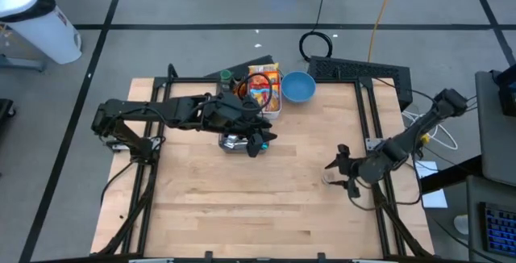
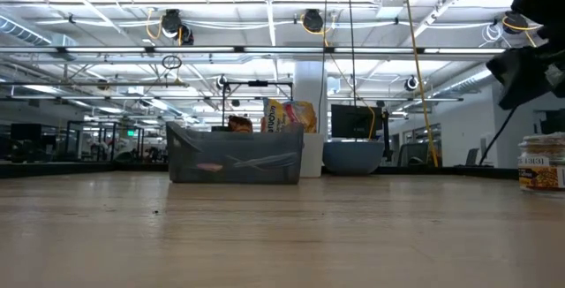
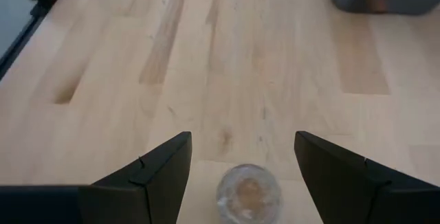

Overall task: Pick & Place Food Item
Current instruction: Put the brown seasoning bottle into the top black bin

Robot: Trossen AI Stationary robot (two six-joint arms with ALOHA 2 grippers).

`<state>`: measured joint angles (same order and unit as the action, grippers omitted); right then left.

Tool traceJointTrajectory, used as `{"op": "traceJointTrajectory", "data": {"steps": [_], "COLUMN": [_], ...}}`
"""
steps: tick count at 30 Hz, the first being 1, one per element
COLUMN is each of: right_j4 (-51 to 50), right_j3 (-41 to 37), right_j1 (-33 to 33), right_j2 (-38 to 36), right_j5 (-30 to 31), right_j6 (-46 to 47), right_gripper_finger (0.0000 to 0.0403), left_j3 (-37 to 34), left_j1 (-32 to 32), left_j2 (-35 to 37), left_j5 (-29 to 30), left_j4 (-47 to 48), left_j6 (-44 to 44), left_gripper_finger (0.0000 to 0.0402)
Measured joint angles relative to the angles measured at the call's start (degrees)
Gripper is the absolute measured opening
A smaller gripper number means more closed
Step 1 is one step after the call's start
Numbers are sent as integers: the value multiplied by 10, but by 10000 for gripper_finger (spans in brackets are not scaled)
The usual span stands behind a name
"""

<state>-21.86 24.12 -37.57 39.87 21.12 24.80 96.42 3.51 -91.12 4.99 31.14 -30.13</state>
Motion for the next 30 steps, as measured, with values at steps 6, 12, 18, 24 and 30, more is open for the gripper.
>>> {"op": "traceJointTrajectory", "data": {"steps": [6, 12, 18, 24, 30], "right_j4": [39, 52, 113, 122, 157], "right_j3": [-39, -83, -127, -146, -161], "right_j1": [-20, -19, -19, -19, -19], "right_j2": [34, 34, 34, 34, 34], "right_j5": [0, 31, 31, 36, 63], "right_j6": [41, 94, 111, 127, 134], "right_gripper_finger": [254, 254, 254, 254, 254], "left_j3": [0, 0, 0, 0, 0], "left_j1": [0, 0, 0, 0, 0], "left_j2": [0, 0, 0, 0, 0], "left_j5": [0, 0, 0, 7, 11], "left_j4": [1, 1, 1, 1, 0], "left_j6": [-4, -8, -9, -17, -17], "left_gripper_finger": [223, 223, 223, 223, 223]}}
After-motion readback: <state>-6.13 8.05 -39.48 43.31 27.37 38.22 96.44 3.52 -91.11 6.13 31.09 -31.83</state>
